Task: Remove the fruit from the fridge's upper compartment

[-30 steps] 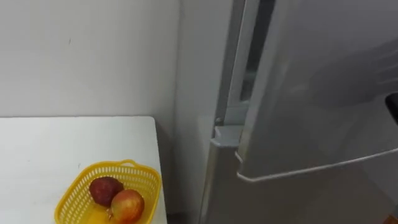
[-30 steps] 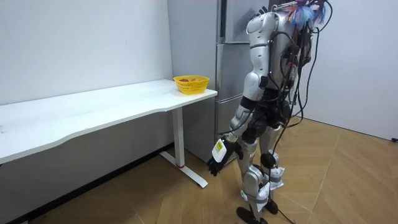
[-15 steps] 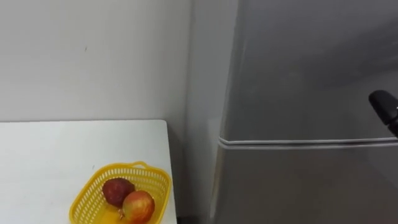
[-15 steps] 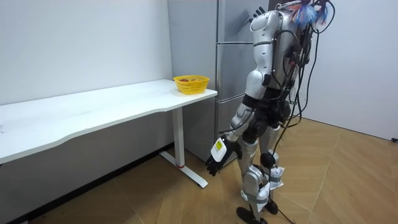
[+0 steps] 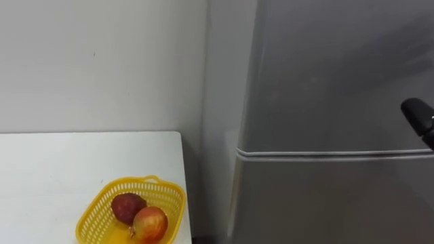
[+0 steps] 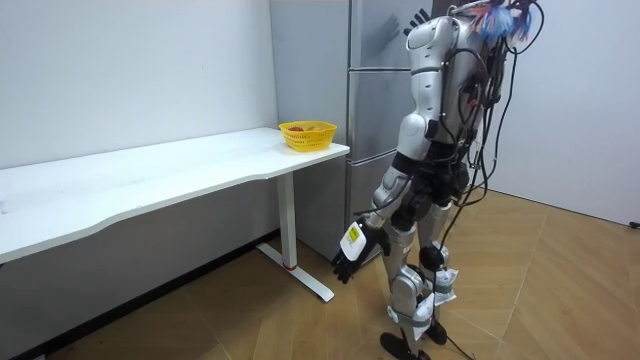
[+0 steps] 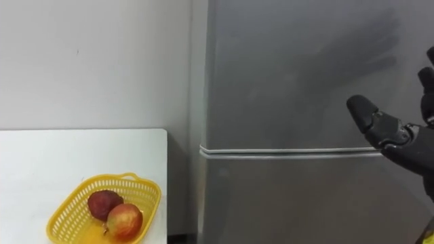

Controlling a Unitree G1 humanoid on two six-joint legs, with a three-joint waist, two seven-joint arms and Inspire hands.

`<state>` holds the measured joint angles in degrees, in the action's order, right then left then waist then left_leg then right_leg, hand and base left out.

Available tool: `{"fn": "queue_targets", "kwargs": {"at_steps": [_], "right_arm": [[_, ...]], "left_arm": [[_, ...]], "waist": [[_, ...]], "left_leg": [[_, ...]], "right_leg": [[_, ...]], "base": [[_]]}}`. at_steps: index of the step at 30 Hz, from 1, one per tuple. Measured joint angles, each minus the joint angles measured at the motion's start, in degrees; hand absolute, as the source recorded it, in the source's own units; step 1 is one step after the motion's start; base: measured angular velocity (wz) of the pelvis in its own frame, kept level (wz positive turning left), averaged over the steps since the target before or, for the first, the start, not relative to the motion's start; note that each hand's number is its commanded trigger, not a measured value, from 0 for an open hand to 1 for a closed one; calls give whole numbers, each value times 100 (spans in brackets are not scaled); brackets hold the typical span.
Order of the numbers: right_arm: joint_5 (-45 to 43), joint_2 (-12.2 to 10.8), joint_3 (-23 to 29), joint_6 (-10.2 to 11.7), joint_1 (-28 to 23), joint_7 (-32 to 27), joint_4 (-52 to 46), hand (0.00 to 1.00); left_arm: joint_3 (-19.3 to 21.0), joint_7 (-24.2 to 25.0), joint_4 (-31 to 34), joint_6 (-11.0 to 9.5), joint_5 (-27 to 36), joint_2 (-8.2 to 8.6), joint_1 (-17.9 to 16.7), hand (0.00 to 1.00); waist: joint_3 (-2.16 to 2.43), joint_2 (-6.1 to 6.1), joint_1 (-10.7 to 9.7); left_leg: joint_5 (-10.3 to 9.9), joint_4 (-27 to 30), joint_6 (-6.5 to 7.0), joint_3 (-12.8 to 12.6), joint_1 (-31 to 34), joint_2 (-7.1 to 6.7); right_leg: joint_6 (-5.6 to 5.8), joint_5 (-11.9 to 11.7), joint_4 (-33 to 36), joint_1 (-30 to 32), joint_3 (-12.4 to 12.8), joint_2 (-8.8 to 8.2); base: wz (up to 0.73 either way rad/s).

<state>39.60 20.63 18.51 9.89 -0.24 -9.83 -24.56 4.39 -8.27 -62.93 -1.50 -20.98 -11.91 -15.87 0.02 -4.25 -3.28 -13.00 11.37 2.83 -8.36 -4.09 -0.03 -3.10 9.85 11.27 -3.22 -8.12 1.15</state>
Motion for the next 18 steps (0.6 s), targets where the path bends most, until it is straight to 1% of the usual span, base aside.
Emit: {"fn": "queue_targets", "kwargs": {"at_steps": [4, 7, 8, 9, 10, 14, 15, 16, 18], "right_arm": [[-185, 0, 76, 2, -6, -227, 44, 0], [-355, -1, 82, 6, -15, -571, 183, 0], [-366, -1, 90, 6, -66, -733, 214, 0], [-365, -1, 90, 7, -110, -822, 216, 0], [-366, -2, 91, 8, -156, -959, 282, 0], [-439, -3, 144, 49, -247, -1548, 839, 0], [-455, -3, 144, 49, -259, -1624, 960, 0], [-623, -5, 141, 49, -298, -1750, 1210, 0], [-859, -35, 142, 35, -409, -1908, 1488, 0]], "left_arm": [[-1, -40, -4, 0, 2, -1, -4, 0], [-3, -82, -5, 0, 5, 1, -3, 0], [-8, -131, 0, 1, 4, 1, 5, 0], [-7, -146, 0, 1, 3, -1, 5, 0], [-14, -198, 0, 1, 3, 0, -4, 0], [-25, -293, 0, 2, 9, 0, 0, 0], [-31, -294, -11, 2, 9, 0, 7, 0], [-32, -301, -22, 19, 8, 6, 21, 0], [-31, -383, -17, 54, 8, 15, 42, 0]], "waist": [[15, -23, -66], [8, -14, -76], [0, 5, -86], [0, 7, -85], [-15, 25, -106], [-12, 40, -135], [-21, 46, -128], [-28, 62, -131], [-26, 78, -128]], "left_leg": [[0, 42, -1, 41, 25, -1], [-1, 37, -1, 40, 17, 0], [-1, 33, -2, 43, 15, 0], [-1, 28, -2, 43, 12, 0], [-1, 18, -2, 43, -12, -2], [-2, -14, -2, 37, -95, -10], [-2, -15, -2, 33, -109, -10], [-2, -16, -2, 33, -125, -11], [-3, -26, -1, 39, -116, -15]], "right_leg": [[-1, -4, -57, -16, -34, 3], [-1, -4, -58, -16, -37, 4], [-1, -4, -61, -14, -37, 4], [-1, -4, -63, -18, -37, 4], [-1, -4, -71, -47, -39, 3], [3, -1, -85, -114, -14, 6], [3, -1, -82, -126, -5, 8], [6, 1, -86, -142, 4, 10], [12, 7, -83, -137, 8, 8]], "base": [[5], [0], [0], [0], [0], [0], [-3], [0], [0]]}}
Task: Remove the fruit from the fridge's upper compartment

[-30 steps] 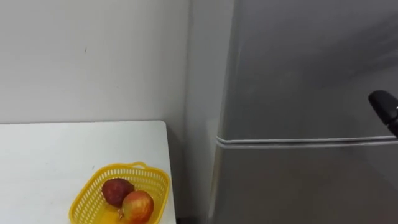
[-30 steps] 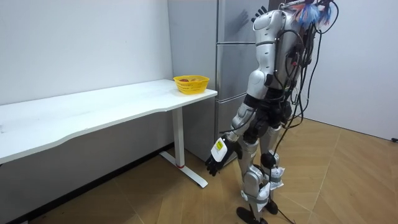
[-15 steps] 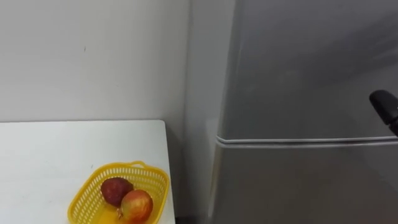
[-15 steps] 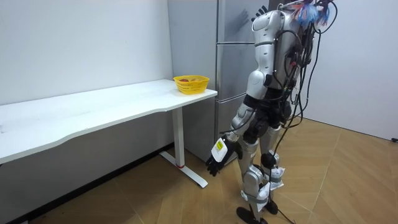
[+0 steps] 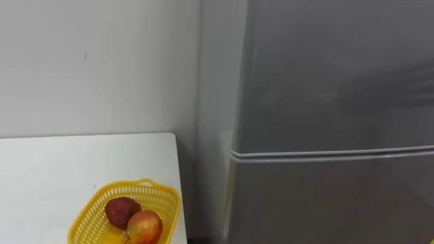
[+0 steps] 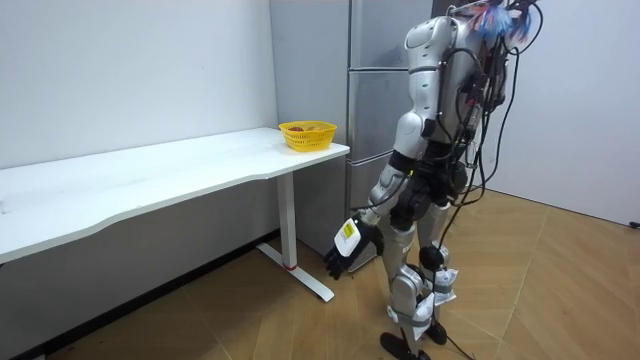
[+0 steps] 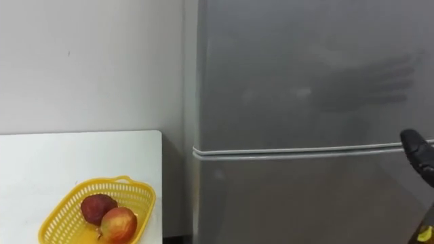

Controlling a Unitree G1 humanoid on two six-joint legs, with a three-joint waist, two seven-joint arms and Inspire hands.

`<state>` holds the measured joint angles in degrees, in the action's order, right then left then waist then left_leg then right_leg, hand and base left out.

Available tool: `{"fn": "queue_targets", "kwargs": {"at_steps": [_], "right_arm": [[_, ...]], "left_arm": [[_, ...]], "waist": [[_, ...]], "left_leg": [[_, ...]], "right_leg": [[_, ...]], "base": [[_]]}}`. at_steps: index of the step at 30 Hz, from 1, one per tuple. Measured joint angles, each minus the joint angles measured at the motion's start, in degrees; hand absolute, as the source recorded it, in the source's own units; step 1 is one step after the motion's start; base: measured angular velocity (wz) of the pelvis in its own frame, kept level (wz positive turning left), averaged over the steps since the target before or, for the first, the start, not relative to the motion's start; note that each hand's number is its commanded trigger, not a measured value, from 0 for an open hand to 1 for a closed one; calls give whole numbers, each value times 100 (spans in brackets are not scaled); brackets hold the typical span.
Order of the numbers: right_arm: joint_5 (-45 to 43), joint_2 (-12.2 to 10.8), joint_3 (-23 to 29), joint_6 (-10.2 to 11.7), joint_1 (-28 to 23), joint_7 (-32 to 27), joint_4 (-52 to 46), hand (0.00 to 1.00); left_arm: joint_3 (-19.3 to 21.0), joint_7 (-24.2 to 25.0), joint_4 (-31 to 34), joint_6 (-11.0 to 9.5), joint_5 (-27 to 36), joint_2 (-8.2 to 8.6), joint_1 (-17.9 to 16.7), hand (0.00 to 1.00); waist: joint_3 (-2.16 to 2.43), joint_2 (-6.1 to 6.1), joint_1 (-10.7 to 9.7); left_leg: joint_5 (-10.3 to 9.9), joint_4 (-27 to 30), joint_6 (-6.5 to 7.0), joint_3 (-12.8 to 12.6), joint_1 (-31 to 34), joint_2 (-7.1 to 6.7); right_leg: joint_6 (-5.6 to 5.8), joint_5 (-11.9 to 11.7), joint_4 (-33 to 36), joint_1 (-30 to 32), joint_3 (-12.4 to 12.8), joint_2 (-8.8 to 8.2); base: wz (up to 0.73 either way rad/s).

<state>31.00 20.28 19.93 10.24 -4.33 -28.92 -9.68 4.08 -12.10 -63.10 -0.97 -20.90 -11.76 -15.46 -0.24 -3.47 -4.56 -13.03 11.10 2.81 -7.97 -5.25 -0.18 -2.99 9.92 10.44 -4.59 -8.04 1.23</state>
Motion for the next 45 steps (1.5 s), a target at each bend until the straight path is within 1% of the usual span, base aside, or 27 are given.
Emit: {"fn": "queue_targets", "kwargs": {"at_steps": [2, 3, 4, 6, 7, 9, 10, 12, 13, 15, 16, 18, 20, 22, 24, 26, 28, 30, 32, 34, 35, 37, 40, 43, 45], "right_arm": [[-224, -59, -2, -38, -138, -175, 160, 0], [-248, -59, -4, -38, -160, -209, 200, 0], [-254, -60, -6, -39, -191, -280, 310, 0], [-254, -61, -44, -36, -272, -308, 576, 0], [-254, -78, -90, -49, -336, -319, 770, 0], [-263, -167, -127, -60, -423, -340, 1079, 0], [-301, -262, -139, -108, -443, -374, 1278, 0], [-519, -314, -304, -110, -505, -441, 1767, 0], [-540, -359, -393, -168, -526, -423, 2147, 0], [-405, -464, -577, -248, -636, -411, 2471, 0], [-337, -506, -758, -272, -713, -373, 2660, 0], [-268, -587, -929, -281, -783, -217, 3079, 0], [-254, -742, -985, -289, -852, -27, 3588, 0], [-255, -801, -986, -290, -865, 91, 4032, 0], [-250, -810, -1014, -293, -857, 238, 4563, 0], [-253, -818, -1034, -403, -841, 507, 5195, 0], [-295, -836, -1036, -487, -829, 707, 5561, 0], [-422, -847, -1097, -500, -762, 914, 6129, 0], [-448, -917, -1120, -655, -717, 1159, 6743, 0], [-464, -971, -1153, -775, -711, 1352, 7004, 0], [-514, -985, -1194, -830, -709, 1497, 7196, 0], [-647, -1028, -1204, -905, -700, 1712, 7458, 0], [-693, -1089, -1232, -1001, -704, 2021, 7708, 0], [-686, -1120, -1437, -1045, -707, 2274, 7805, 0], [-692, -1161, -1480, -1055, -660, 2395, 7915, 0]], "left_arm": [[-5, -27, 4, 70, 1, 5, 2, 0], [-10, -28, 4, 86, 1, 7, -1, 0], [-37, -28, 5, 131, 0, 6, 10, 0], [-61, -30, 36, 191, 2, 2, 4, 0], [-90, -33, 56, 221, 2, 4, 20, 0], [-93, -33, 76, 229, 2, 11, 13, 0], [-94, -33, 138, 230, 2, 12, 15, 0], [-95, -34, 123, 251, 9, 13, 12, 0], [-98, -34, 120, 275, 35, 16, 22, 0], [-107, -33, 120, 312, 44, 18, 43, 0], [-147, -33, 120, 336, 40, 16, 37, 0], [-208, -31, 121, 348, 19, 42, 36, 0], [-203, -14, 142, 347, -8, 84, 12, 0], [-194, -14, 145, 343, -5, 87, -31, 0], [-195, -16, 142, 351, -3, 107, -70, 0], [-172, 1, 188, 359, -5, 168, -123, 0], [-170, 66, 271, 367, -5, 199, -151, 0], [-161, 163, 270, 402, -1, 202, -183, 0], [-154, 282, 273, 465, -4, 212, -179, 0], [-152, 376, 269, 501, -9, 226, -172, 0], [-139, 422, 262, 544, -18, 231, -175, 0], [-4, 433, 267, 577, -126, 243, -156, 0], [81, 435, 275, 593, -137, 246, -149, 0], [144, 439, 274, 608, -135, 255, -136, 0], [144, 440, 235, 642, -136, 269, -118, 0]], "waist": [[25, 44, 8], [25, 64, 4], [14, 69, -3], [40, 93, 5], [42, 99, 7], [47, 102, 19], [48, 96, 24], [47, 100, 23], [46, 95, 31], [45, 100, 53], [44, 108, 43], [46, 124, 44], [57, 143, 38], [66, 160, 26], [62, 168, 44], [62, 163, 51], [60, 163, 51], [53, 165, 64], [49, 150, 66], [52, 131, 66], [44, 138, 71], [38, 121, 87], [30, 116, 154], [29, 119, 188], [27, 128, 188]], "left_leg": [[1, -23, 2, 0, 51, -8], [2, -20, 3, 0, 63, -11], [3, -23, 6, 0, 66, -15], [4, -25, 6, -2, 63, -15], [4, -29, 6, -1, 61, -14], [5, -30, 4, 10, 51, -12], [7, -28, 2, 10, 45, -12], [7, -26, 2, 6, 42, -12], [7, -28, 2, 3, 42, -13], [6, -51, 2, 3, 49, -14], [6, -53, 3, -1, 50, -14], [5, -70, 3, 0, 50, -15], [5, -80, 3, 31, 54, -19], [5, -65, 3, 54, 39, -22], [6, -56, 3, 66, -7, -27], [6, -55, 3, 71, -26, -37], [6, -57, 3, 73, -26, -38], [5, -56, 3, 72, -36, -39], [5, -56, 3, 74, -37, -39], [5, -62, 3, 75, -37, -40], [5, -74, 3, 79, -37, -41], [5, -79, 3, 93, -36, -41], [2, -69, 5, 94, -32, -40], [0, -68, 7, 139, -30, -50], [0, -69, 8, 173, -28, -54]], "right_leg": [[6, 5, 27, 68, 7, -7], [7, 3, 28, 78, 7, -9], [9, 2, 29, 83, 7, -13], [11, 4, 21, 75, 0, -13], [11, 4, 18, 74, -4, -13], [10, 5, 7, 59, -17, -11], [9, 5, 4, 59, -16, -9], [9, 5, -11, 46, -14, -10], [10, 5, -16, 43, -13, -12], [12, 7, -11, 65, -5, -12], [17, 12, -8, 69, -2, -12], [19, 16, -11, 69, -2, -12], [19, 11, -62, 40, -21, -10], [20, 12, -79, 15, -44, -12], [24, 18, -86, -40, -65, -18], [30, 44, -82, -61, -55, -23], [33, 48, -82, -60, -35, -20], [34, 50, -88, -69, -35, -20], [35, 65, -84, -49, -34, -25], [35, 66, -76, -49, -32, -27], [35, 67, -71, -52, -34, -27], [34, 69, -70, -55, -45, -26], [34, 69, -74, -49, -46, -25], [34, 69, -85, -42, -74, -29], [34, 69, -93, -52, -96, -30]], "base": [[0], [0], [0], [0], [3], [2], [0], [0], [0], [0], [0], [0], [6], [8], [6], [4], [0], [0], [0], [0], [0], [2], [0], [6], [7]]}}
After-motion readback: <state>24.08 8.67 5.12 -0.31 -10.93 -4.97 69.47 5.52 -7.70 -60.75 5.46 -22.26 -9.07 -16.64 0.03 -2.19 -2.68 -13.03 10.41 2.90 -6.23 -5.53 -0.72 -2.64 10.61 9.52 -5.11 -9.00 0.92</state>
